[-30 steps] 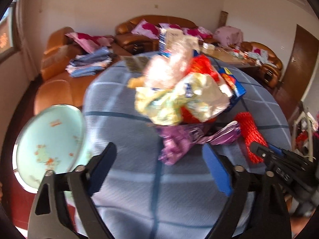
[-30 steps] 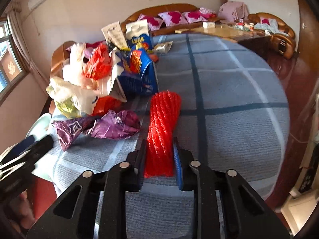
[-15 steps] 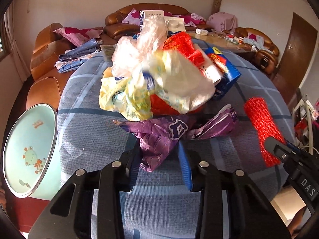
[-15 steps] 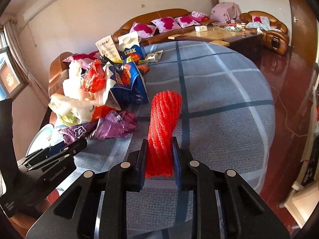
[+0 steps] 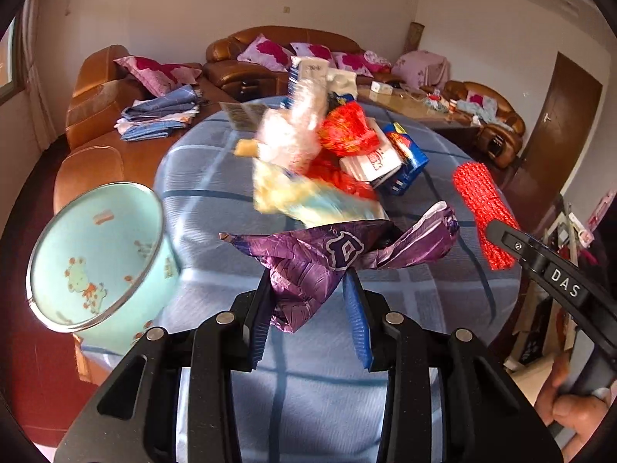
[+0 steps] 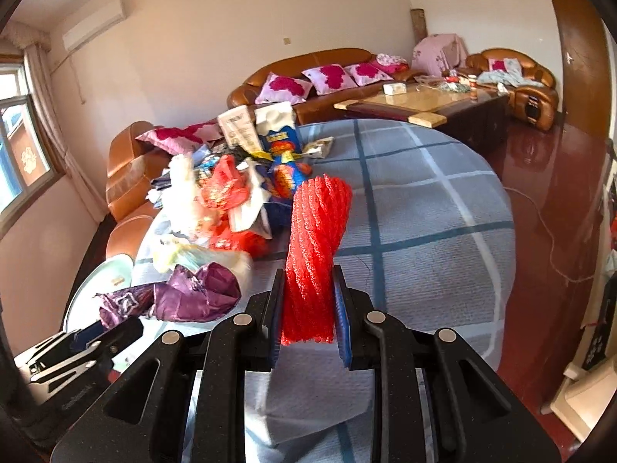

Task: Collect trash
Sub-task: 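Carry the red mesh bag with the right tool while the left carries the wrapper to the bin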

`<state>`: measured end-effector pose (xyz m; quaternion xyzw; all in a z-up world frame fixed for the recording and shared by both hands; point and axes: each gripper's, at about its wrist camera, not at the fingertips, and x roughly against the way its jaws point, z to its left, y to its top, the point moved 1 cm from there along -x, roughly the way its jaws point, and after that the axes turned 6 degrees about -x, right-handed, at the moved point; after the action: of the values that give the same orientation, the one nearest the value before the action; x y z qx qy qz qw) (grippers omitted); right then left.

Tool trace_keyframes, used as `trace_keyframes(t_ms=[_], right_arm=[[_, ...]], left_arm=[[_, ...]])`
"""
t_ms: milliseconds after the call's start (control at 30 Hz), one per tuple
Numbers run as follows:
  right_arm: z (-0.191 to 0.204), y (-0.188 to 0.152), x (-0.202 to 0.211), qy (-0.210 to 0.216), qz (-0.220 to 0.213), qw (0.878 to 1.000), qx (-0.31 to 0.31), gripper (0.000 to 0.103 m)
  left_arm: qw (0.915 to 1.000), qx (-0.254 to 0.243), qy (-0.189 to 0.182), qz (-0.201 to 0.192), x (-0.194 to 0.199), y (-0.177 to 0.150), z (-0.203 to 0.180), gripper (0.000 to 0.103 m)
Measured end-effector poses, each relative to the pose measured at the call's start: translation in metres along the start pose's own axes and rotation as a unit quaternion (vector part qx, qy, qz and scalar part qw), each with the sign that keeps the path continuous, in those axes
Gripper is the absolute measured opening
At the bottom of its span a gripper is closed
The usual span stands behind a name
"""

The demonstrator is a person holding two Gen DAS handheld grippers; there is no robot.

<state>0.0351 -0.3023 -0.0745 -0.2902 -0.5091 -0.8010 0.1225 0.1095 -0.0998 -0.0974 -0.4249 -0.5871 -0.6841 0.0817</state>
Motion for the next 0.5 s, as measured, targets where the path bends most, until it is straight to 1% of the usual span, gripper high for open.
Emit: trace_keyframes(t_ms=[133,267,367,500], right_arm=[[0.013,0.001,0.011,0.009,-0.015,1.0,0.01,0.024],[0.03,-0.002,0.022,0.026,-0.024,0.999,0.03,0.024],[0.049,-0.004,0.025,0.045,-0.023,0.998,0.049,0.024],[0.075,-0.006,0.022,0.068,-0.018,0.995,0.068,0.024]], left_arm=[[0.9998,0.011,0.01,-0.016,0.021,-0.006,0.009,0.036],[0.9986,0.023,0.035,-0.032,0.04,-0.009,0.027,0.036],[0.9959,0.046,0.063,-0.045,0.053,-0.009,0.049,0.036],[0.989,0.065,0.118,-0.061,0.068,-0.007,0.08,0.036]])
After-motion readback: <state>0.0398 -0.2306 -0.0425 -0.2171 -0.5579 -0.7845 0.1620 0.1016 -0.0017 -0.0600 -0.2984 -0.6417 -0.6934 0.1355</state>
